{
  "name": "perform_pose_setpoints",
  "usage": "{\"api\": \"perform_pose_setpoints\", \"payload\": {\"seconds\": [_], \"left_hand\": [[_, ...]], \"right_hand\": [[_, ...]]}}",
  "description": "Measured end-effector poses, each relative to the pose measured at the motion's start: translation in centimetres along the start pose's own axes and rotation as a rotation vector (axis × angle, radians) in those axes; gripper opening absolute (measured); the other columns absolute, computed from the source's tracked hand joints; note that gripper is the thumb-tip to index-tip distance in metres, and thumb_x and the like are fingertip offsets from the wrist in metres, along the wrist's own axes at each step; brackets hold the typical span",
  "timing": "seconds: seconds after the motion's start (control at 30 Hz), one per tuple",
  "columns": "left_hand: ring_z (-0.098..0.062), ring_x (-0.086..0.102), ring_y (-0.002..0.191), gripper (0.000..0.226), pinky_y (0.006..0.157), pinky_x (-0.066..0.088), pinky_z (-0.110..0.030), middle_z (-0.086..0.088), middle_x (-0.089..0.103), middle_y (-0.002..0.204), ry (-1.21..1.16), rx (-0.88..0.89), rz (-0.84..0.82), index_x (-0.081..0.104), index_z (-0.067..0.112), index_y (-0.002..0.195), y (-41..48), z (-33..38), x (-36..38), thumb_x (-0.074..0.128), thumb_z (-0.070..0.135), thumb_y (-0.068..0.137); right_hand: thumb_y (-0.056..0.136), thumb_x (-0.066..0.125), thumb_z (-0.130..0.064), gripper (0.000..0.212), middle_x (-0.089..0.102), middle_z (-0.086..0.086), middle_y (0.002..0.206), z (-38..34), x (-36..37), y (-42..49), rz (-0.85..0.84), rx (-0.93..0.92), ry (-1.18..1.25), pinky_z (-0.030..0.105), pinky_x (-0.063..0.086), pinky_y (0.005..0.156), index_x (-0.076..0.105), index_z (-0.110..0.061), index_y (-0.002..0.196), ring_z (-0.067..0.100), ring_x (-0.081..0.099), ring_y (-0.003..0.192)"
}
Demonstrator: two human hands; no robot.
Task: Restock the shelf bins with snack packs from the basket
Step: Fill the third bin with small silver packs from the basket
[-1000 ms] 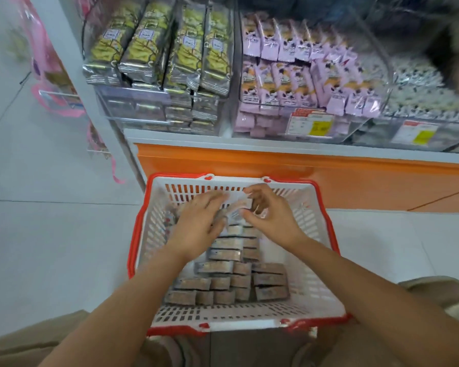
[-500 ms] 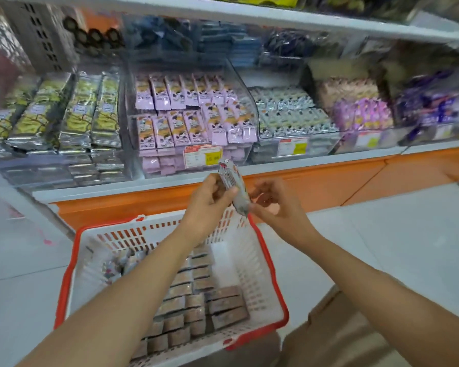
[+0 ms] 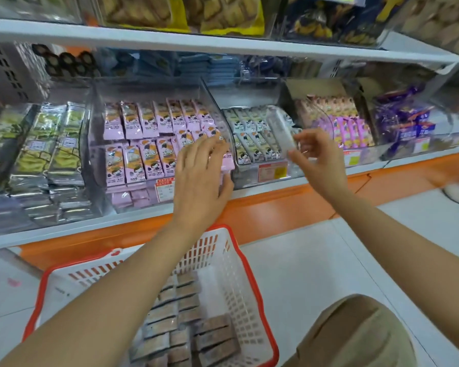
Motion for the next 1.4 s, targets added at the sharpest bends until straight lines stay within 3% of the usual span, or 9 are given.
{"api": "perform_pose_setpoints", "payload": {"seconds": [0.13,0.27,0.4,0.6,0.87,1.0,1.13,1.3,1.4], "left_hand": [[-0.031,0.027,0.147,0.069,0.123,0.010,-0.047,-0.014,0.033,0.157,0.256,0.059,-0.195,0.032,0.008,0.153,-0.5,-1.7,2.0,0.057,0.028,0.092],[-0.031,0.024,0.148,0.074,0.122,0.013,-0.049,-0.016,0.030,0.159,0.419,0.097,-0.225,0.029,0.006,0.154,-0.9,-2.3,2.8,0.055,0.031,0.090],[-0.033,0.027,0.147,0.077,0.119,0.017,-0.050,-0.017,0.031,0.158,0.459,0.123,-0.180,0.033,0.005,0.152,-0.9,-2.4,3.4,0.063,0.031,0.086],[-0.031,0.023,0.148,0.078,0.121,0.011,-0.049,-0.016,0.027,0.160,0.485,0.119,-0.173,0.031,0.005,0.153,-0.8,-2.8,4.1,0.061,0.030,0.085],[-0.031,0.022,0.149,0.076,0.121,0.012,-0.049,-0.016,0.025,0.160,0.498,0.112,-0.233,0.030,0.005,0.153,-0.8,-2.8,4.0,0.057,0.029,0.087],[-0.031,0.016,0.151,0.077,0.121,0.011,-0.049,-0.016,0.020,0.162,0.461,0.118,-0.253,0.026,0.005,0.154,-0.8,-2.5,3.4,0.057,0.028,0.087],[-0.031,0.014,0.151,0.076,0.122,0.003,-0.050,-0.015,0.019,0.163,0.373,0.122,-0.201,0.027,0.005,0.154,-1.5,-2.1,1.5,0.053,0.023,0.086],[-0.031,0.042,0.128,0.057,0.116,0.021,-0.049,-0.014,0.052,0.135,0.253,0.157,-0.110,0.050,0.008,0.138,-6.4,-3.6,-1.0,0.044,0.019,0.083],[-0.029,0.047,0.115,0.050,0.107,0.029,-0.045,-0.010,0.054,0.123,0.235,0.177,-0.205,0.056,0.010,0.127,-10.9,-6.1,-1.8,0.047,0.021,0.079]], "right_hand": [[0.087,0.071,-0.020,0.023,0.060,-0.001,0.086,3.3,0.0,6.7,0.050,0.117,-0.276,0.026,0.044,0.069,0.065,-0.015,0.109,0.014,0.055,0.076],[0.087,0.068,-0.018,0.030,0.070,0.013,0.094,6.0,1.2,11.7,0.019,0.142,-0.500,0.029,0.047,0.075,0.067,-0.008,0.115,0.029,0.064,0.087],[0.087,0.068,-0.017,0.029,0.070,0.022,0.102,7.2,3.1,14.6,0.003,0.144,-0.653,0.042,0.052,0.087,0.067,-0.006,0.115,0.037,0.064,0.097],[0.089,0.064,-0.009,0.017,0.067,0.029,0.100,7.5,4.6,16.2,-0.027,0.150,-0.810,0.045,0.051,0.082,0.069,-0.003,0.104,0.044,0.063,0.095],[0.090,0.063,-0.017,0.028,0.055,0.029,0.116,7.3,4.5,16.0,-0.045,0.071,-0.864,0.043,0.047,0.086,0.068,-0.001,0.113,0.044,0.050,0.108],[0.092,0.059,-0.019,0.025,0.061,0.025,0.108,4.5,4.2,13.9,0.023,-0.055,-0.718,0.039,0.047,0.078,0.069,-0.004,0.110,0.039,0.059,0.092],[0.090,0.064,-0.021,0.015,0.067,0.004,0.097,0.8,5.0,9.4,0.003,-0.080,-0.452,0.032,0.048,0.073,0.070,-0.012,0.101,0.017,0.060,0.077],[0.090,0.065,-0.012,0.008,0.063,-0.007,0.079,-4.4,6.6,0.5,-0.021,-0.143,-0.113,0.010,0.041,0.060,0.067,-0.020,0.089,0.000,0.054,0.065],[0.090,0.065,-0.013,0.009,0.063,-0.009,0.075,-5.4,9.7,-5.6,-0.160,-0.146,0.031,0.010,0.039,0.058,0.066,-0.022,0.090,0.004,0.056,0.066]]}}
Point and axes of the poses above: each hand's wrist, its own y-axis towards the middle knuckle, its own x-axis out of the palm, z = x × y, the point moved 5 cm from there along y, towards the middle knuckle
